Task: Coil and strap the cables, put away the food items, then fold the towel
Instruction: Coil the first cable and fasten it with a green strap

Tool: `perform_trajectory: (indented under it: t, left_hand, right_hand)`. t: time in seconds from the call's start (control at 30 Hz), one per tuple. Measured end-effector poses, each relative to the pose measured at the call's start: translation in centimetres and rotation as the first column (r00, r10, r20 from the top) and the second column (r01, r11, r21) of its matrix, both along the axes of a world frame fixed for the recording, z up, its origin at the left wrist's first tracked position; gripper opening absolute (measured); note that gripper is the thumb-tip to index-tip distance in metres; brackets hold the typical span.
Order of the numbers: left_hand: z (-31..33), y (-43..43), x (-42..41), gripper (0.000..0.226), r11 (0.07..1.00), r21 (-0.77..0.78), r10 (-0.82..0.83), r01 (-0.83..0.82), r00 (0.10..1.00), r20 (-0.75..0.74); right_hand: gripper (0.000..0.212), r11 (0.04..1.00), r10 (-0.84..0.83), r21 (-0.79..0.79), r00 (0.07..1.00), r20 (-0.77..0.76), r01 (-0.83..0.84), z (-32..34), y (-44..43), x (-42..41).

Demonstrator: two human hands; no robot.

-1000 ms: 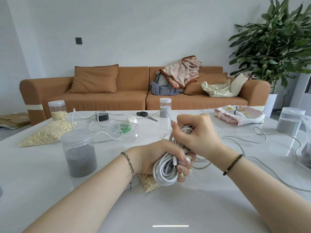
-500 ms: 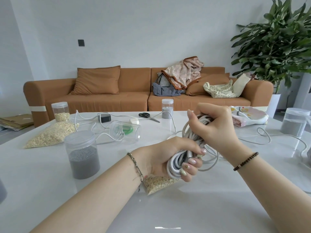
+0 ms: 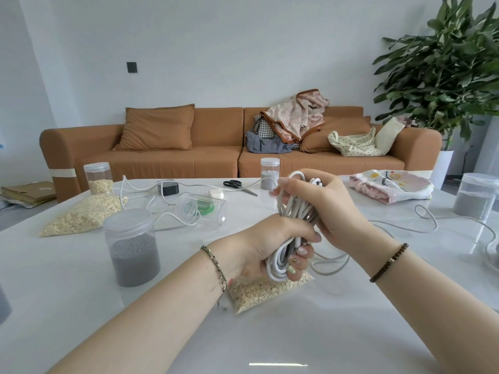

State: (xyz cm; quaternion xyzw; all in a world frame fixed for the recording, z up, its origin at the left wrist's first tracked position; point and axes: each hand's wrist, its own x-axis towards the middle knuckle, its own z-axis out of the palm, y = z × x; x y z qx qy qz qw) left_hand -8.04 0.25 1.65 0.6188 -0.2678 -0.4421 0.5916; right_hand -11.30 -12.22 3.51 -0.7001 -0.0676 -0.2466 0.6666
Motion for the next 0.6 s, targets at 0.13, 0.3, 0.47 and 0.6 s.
perform_trajectory:
  t: [0.13,0.3,0.47,0.6]
  left_hand:
    - [-0.02,-0.10,-0.02,0.022,1.000,0.020,0.002,-0.002,0.999,0.036]
    - [0.18,0.06,0.22,0.020,1.000,0.023,-0.010,0.009,0.999,0.039]
    - [0.07,0.43,0.63,0.024,0.998,0.060,-0.001,0.000,1.000,0.011]
    - [0.53,0.45,0.59,0.029,0.997,0.068,0.043,-0.044,0.999,0.024]
  right_hand:
    - [0.016,0.996,0.028,0.083,0.999,-0.031,-0.025,0.04,0.24,-0.02]
    - [0.016,0.974,0.066,0.213,0.995,0.074,-0.081,-0.03,0.77,-0.13]
    - [0.036,1.000,0.001,-0.030,0.996,0.087,0.002,0.14,0.77,-0.62]
    - [0.034,0.994,-0.060,-0.087,0.992,0.110,0.070,0.54,0.75,-0.79]
